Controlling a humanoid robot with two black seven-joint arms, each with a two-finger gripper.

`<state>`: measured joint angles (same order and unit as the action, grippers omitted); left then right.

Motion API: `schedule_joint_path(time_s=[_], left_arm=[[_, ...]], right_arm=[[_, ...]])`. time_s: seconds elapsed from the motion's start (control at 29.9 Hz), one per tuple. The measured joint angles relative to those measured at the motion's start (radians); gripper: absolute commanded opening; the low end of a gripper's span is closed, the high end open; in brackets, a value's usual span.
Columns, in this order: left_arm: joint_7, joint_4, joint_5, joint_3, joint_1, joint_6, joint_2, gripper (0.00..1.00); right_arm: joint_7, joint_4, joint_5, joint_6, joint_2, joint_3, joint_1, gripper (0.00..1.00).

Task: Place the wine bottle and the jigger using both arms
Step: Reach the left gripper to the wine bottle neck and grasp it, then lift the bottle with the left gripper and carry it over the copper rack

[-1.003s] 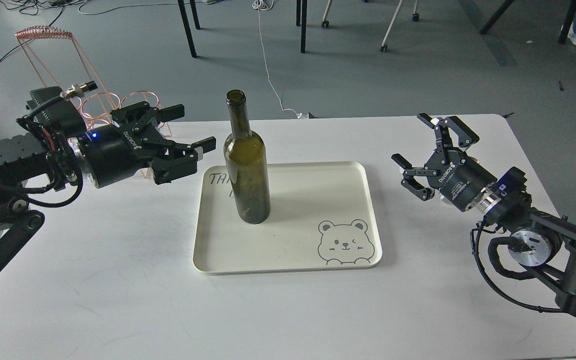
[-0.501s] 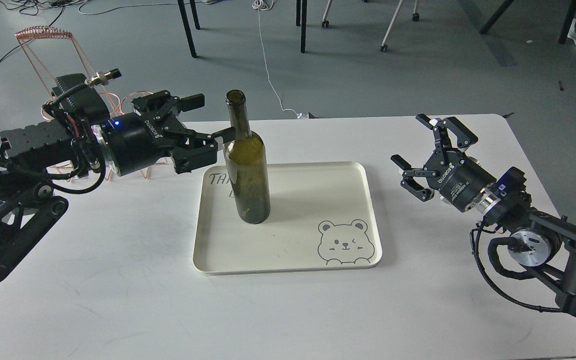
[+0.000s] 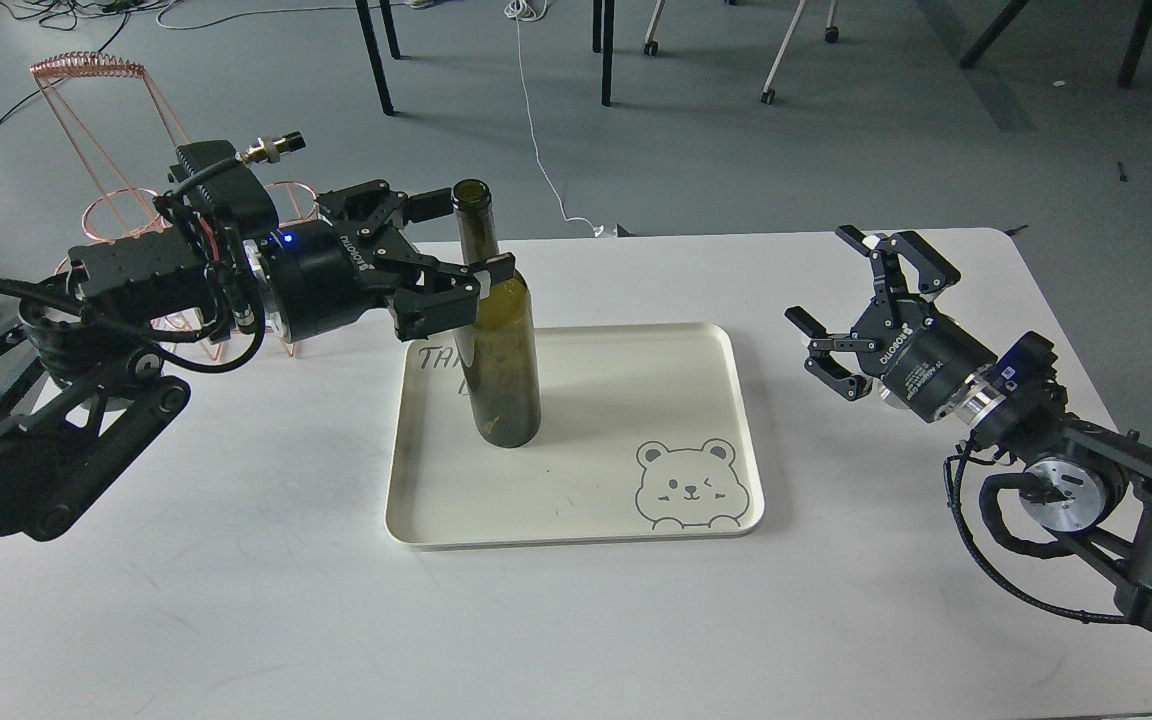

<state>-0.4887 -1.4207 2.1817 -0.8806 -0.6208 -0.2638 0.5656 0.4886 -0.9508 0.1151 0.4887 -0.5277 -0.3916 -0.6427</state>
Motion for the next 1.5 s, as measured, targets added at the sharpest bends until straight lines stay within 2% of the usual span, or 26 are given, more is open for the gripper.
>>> schedule_joint_path(time_s=[0.13,0.23,0.57,0.77,0.9,0.97,1.04,1.14,1.5], left_arm=[[0.000,0.003,0.000,0.013,-0.006,-0.001,-0.001,0.81],[0.000,0.003,0.000,0.014,-0.006,-0.002,-0.001,0.78],[0.000,0.018,0.000,0.014,-0.020,-0.002,-0.015,0.77],[0.000,0.025,0.000,0.017,-0.026,-0.002,-0.019,0.55],[0.000,0.028,0.000,0.025,-0.029,-0.002,-0.020,0.49],[0.000,0.028,0.000,0.026,-0.029,-0.002,-0.020,0.39],[0.000,0.028,0.000,0.026,-0.029,-0.002,-0.020,0.35],[0.000,0.028,0.000,0.026,-0.029,-0.002,-0.021,0.24],[0.000,0.025,-0.017,0.026,-0.036,-0.008,-0.021,0.20]], right_arm=[[0.000,0.000,0.000,0.000,-0.001,-0.001,0.000,0.99],[0.000,0.000,0.000,0.000,-0.002,-0.001,0.001,0.99],[0.000,0.000,0.000,0.000,-0.002,-0.001,0.006,0.99],[0.000,0.000,0.000,0.000,-0.002,-0.001,0.006,0.99],[0.000,0.000,0.000,0.000,-0.002,-0.001,0.006,0.99],[0.000,0.000,0.000,0.000,-0.001,-0.001,0.007,0.99],[0.000,0.000,0.000,0.000,0.000,-0.001,0.008,0.99],[0.000,0.000,0.001,0.000,0.000,0.000,0.008,0.99],[0.000,0.000,0.017,0.000,0.006,-0.001,0.016,0.99]])
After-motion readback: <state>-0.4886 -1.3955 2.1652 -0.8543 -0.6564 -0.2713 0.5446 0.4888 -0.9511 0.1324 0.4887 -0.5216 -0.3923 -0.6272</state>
